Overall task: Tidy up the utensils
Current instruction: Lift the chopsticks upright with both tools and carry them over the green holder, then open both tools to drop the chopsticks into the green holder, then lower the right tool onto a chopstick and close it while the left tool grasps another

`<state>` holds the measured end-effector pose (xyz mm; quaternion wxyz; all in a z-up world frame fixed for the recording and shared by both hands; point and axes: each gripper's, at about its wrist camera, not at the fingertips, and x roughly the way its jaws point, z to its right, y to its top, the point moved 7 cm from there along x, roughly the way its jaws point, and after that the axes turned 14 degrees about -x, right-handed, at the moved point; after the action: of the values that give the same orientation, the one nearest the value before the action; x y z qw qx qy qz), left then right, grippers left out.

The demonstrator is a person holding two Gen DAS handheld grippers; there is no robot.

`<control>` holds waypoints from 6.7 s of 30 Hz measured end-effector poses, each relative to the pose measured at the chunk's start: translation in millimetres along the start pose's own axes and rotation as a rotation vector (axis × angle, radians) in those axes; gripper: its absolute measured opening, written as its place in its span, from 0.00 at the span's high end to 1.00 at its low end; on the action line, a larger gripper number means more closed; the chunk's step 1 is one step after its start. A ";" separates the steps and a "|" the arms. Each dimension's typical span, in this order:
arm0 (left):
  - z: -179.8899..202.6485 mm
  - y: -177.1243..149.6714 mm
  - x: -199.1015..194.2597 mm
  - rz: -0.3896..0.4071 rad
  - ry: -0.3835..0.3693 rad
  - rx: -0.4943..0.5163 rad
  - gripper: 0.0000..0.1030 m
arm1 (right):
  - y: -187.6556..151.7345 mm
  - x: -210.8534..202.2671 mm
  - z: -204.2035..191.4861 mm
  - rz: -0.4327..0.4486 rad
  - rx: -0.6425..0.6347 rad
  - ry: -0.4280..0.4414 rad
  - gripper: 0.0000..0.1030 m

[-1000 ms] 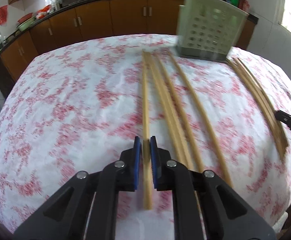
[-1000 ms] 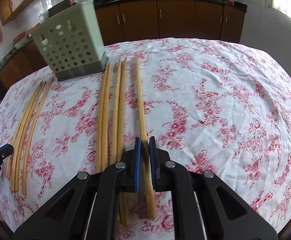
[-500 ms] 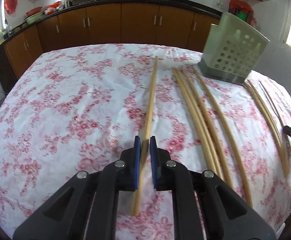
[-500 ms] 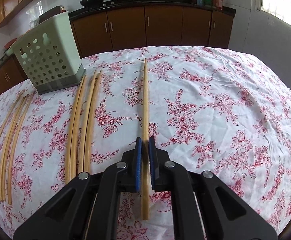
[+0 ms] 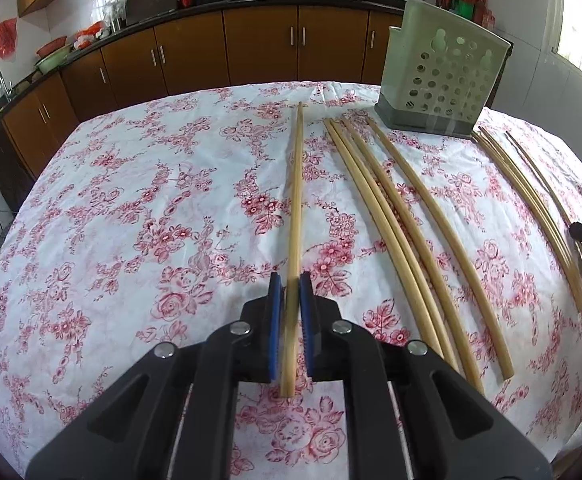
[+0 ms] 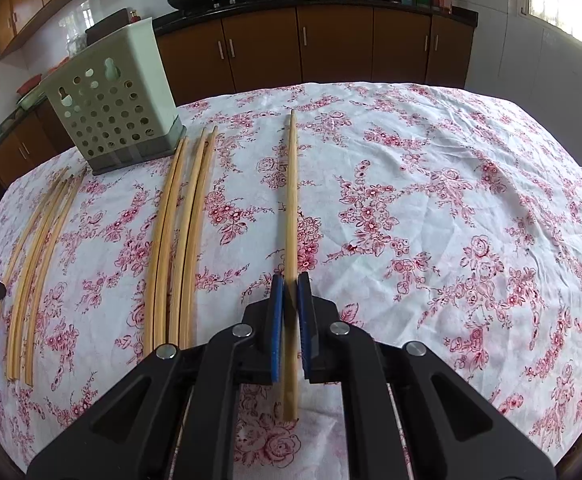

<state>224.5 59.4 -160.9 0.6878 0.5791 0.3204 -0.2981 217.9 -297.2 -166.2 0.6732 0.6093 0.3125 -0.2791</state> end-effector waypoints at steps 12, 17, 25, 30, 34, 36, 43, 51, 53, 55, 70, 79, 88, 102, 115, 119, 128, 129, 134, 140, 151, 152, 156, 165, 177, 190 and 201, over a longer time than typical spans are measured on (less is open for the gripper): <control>5.4 21.7 -37.3 0.095 -0.031 0.013 0.92 | 29.3 -42.2 11.2 0.134 -0.001 -0.032 0.92; 6.2 53.1 -74.5 0.200 -0.067 -0.028 0.92 | 51.2 -71.7 16.9 0.226 0.009 -0.041 0.92; 12.4 105.9 -121.3 0.354 -0.084 -0.064 0.92 | 83.7 -107.7 14.9 0.349 -0.004 -0.042 0.92; 14.3 137.1 -128.9 0.403 -0.054 -0.070 0.92 | 109.0 -114.1 15.9 0.392 -0.011 -0.050 0.92; 19.2 171.4 -145.8 0.458 -0.061 -0.088 0.92 | 140.3 -130.3 20.8 0.456 0.000 -0.052 0.92; 24.8 185.0 -158.2 0.491 -0.078 -0.094 0.92 | 158.0 -144.9 18.8 0.503 0.004 -0.047 0.92; 70.3 231.4 -215.2 0.633 -0.204 -0.092 0.92 | 219.2 -207.5 -7.8 0.732 -0.016 0.006 0.92; 130.4 254.1 -217.1 0.714 -0.331 -0.088 0.92 | 244.3 -191.2 -40.2 0.836 -0.037 0.048 0.92; 142.8 253.1 -196.1 0.688 -0.336 -0.081 0.92 | 243.1 -174.0 -43.4 0.807 -0.041 0.046 0.92; 148.4 251.1 -176.5 0.661 -0.339 -0.083 0.92 | 238.8 -151.4 -44.6 0.753 -0.038 0.054 0.92; 134.8 236.1 -125.5 0.572 -0.332 -0.116 0.70 | 215.7 -145.1 -48.8 0.661 -0.061 0.065 0.65; 89.1 198.7 -162.2 0.563 -0.315 -0.163 0.61 | 163.2 -157.5 -9.6 0.564 0.014 0.019 0.64; 32.3 83.1 -74.2 0.227 -0.118 -0.170 0.59 | 38.3 -28.7 -36.6 0.044 -0.066 0.152 0.85; 41.5 -2.4 -7.6 -0.036 -0.138 -0.138 0.78 | 8.5 0.7 -36.8 -0.045 -0.070 0.082 0.92; 59.8 -13.6 -2.6 -0.062 -0.110 -0.051 0.85 | 5.7 -0.6 -34.5 -0.039 -0.091 0.076 0.92; 53.7 -8.2 1.2 -0.053 -0.083 -0.064 0.91 | 3.2 -3.8 -38.1 -0.031 -0.103 0.082 0.92; -3.1 25.5 17.7 -0.002 0.004 -0.176 0.92 | 10.7 3.8 -7.6 -0.014 -0.041 -0.003 0.92; -4.9 26.4 17.8 0.001 -0.001 -0.179 0.91 | 10.7 4.1 -6.4 -0.011 -0.040 -0.007 0.92; -6.4 26.6 17.7 0.014 -0.004 -0.173 0.91 | 11.4 4.5 -10.0 0.004 -0.062 -0.033 0.92; -9.0 27.0 17.0 0.011 -0.023 -0.189 0.90 | 10.8 4.6 -9.9 0.004 -0.062 -0.030 0.92; -8.8 28.3 16.1 0.008 -0.035 -0.200 0.90 | 11.1 4.4 -10.4 0.001 -0.069 -0.037 0.92; -8.6 28.4 16.0 0.008 -0.035 -0.199 0.90 | 11.2 4.4 -10.0 0.001 -0.070 -0.036 0.92; -9.0 28.6 16.0 0.008 -0.033 -0.197 0.90 | 11.0 4.3 -10.1 0.002 -0.069 -0.035 0.92; -8.8 28.5 16.4 0.008 -0.032 -0.196 0.90 | 11.0 4.3 -10.2 0.002 -0.069 -0.035 0.92; -8.7 28.4 16.3 0.009 -0.033 -0.197 0.90 | 10.5 4.5 -8.9 0.003 -0.069 -0.035 0.92; -9.0 28.4 15.9 0.009 -0.034 -0.197 0.90 | 10.4 4.5 -9.1 0.004 -0.069 -0.034 0.91; -0.5 16.5 7.8 0.012 0.021 -0.104 0.90 | 5.5 1.2 -10.6 0.006 -0.059 -0.023 0.91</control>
<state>242.1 62.1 -157.1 0.7152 0.5477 0.3393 -0.2709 222.0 -286.1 -164.2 0.6953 0.5868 0.3112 -0.2746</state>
